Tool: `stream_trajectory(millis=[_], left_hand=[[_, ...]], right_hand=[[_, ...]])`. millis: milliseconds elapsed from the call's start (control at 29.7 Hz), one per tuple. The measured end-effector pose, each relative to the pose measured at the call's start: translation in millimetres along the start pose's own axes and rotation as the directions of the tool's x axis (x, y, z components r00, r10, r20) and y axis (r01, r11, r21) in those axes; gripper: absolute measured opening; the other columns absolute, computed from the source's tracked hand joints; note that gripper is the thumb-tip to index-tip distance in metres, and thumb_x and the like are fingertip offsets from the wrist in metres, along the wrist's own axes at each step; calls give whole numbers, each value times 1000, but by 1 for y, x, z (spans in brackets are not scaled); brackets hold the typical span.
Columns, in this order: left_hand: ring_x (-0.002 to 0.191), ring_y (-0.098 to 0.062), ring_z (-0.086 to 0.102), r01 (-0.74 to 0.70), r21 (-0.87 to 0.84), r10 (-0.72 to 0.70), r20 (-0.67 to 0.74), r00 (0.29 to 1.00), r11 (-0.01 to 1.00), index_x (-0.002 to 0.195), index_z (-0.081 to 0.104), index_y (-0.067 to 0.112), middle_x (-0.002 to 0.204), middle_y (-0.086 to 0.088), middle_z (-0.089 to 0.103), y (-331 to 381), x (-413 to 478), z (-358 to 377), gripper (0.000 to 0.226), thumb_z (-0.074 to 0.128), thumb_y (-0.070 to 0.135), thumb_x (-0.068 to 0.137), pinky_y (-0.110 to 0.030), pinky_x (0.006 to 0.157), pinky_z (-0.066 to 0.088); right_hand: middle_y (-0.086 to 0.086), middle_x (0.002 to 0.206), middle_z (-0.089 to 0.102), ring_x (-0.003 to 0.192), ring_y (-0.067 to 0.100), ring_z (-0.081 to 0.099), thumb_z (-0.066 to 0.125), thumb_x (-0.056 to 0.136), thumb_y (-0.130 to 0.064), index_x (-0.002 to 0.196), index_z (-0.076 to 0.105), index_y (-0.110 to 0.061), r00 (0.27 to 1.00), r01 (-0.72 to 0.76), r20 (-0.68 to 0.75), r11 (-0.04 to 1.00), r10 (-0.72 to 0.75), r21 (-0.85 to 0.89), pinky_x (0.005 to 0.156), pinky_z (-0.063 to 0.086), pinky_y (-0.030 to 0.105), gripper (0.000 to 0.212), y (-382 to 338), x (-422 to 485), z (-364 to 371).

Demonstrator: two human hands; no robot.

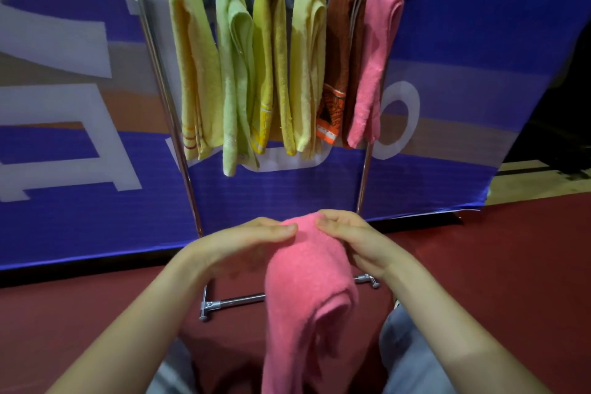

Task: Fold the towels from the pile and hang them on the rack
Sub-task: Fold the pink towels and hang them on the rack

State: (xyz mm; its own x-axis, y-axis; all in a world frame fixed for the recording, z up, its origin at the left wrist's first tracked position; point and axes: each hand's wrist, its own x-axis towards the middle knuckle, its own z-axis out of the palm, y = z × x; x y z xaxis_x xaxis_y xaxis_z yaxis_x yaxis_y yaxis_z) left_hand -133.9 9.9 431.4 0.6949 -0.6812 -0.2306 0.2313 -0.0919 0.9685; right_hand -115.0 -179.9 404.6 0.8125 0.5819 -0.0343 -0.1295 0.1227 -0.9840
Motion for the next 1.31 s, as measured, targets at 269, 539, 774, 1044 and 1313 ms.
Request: stream_trajectory(millis=[269, 539, 774, 1044, 1313], left_hand=[[89, -13, 68, -86, 1, 85, -196, 977, 996, 105, 67, 15, 95, -3, 73, 20, -7, 8, 43, 50, 44, 77, -19, 76, 54], [80, -11, 68, -125, -55, 110, -220, 969, 991, 89, 73, 16, 85, 0, 74, 45, -11, 3, 65, 28, 60, 71, -25, 79, 51], [73, -10, 66, -268, -126, 219, -307, 926, 955, 99, 66, 13, 83, -1, 72, 64, 2, -47, 64, 33, 58, 68, -19, 67, 52], [39, -1, 56, -343, -40, 292, -437, 851, 938, 61, 72, 11, 41, 2, 62, 101, 19, -101, 66, 26, 50, 90, -9, 40, 41], [32, -4, 37, -335, 19, 279, -598, 751, 942, 44, 61, 16, 39, 5, 44, 174, 48, -201, 68, 37, 73, 71, -18, 38, 24]], right_hand=[[-1, 84, 72, 77, 9, 65, 79, 54, -50, 93, 70, -12, 1000, 25, -12, 1000, -25, -19, 73, 51, 19, 55, -21, 0, 8], [-12, 60, 64, 54, -2, 56, 56, 84, -25, 81, 61, -15, 1000, 27, -15, 999, -28, -22, 51, 43, 11, 11, -52, 2, 29], [-10, 64, 67, 58, 1, 58, 55, 73, -23, 87, 65, -15, 986, 99, -135, 994, -93, 39, 55, 45, 11, 19, -74, 68, 34], [0, 78, 70, 71, 7, 64, 80, 58, -28, 93, 65, -5, 985, 169, -67, 976, -161, 136, 69, 52, 17, 45, -100, 128, 35], [0, 77, 73, 66, 7, 66, 86, 42, -47, 78, 72, -13, 990, 126, 24, 958, -136, 256, 62, 53, 17, 52, -157, 239, 26]])
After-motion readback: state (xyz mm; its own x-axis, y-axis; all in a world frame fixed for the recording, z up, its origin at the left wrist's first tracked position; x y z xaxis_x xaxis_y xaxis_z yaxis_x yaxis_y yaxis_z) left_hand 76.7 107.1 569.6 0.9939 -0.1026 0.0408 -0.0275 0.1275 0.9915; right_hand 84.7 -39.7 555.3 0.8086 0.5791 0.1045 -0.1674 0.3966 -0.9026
